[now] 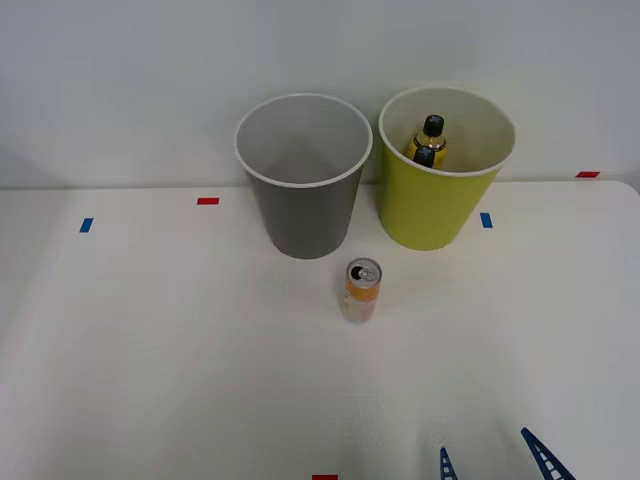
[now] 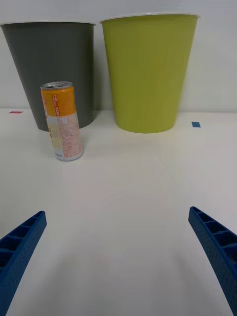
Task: Put cans in the gray bin, plastic bottles in the light green bin
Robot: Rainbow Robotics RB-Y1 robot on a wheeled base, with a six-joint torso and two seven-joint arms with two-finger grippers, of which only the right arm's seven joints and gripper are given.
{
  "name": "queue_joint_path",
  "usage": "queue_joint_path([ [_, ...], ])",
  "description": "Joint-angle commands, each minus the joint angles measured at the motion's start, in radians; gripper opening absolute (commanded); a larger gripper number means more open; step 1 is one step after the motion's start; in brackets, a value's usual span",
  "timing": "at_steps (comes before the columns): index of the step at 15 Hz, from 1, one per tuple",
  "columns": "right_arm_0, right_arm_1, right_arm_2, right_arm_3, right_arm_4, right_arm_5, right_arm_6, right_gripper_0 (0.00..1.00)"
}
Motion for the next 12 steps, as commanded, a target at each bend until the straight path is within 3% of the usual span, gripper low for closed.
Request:
queue_joint_path([
  [1,0.000,0.000,0.000,0.000,0.000,0.000,0.000,1.00],
  [12,0.000,0.000,0.000,0.000,0.000,0.000,0.000,1.00],
])
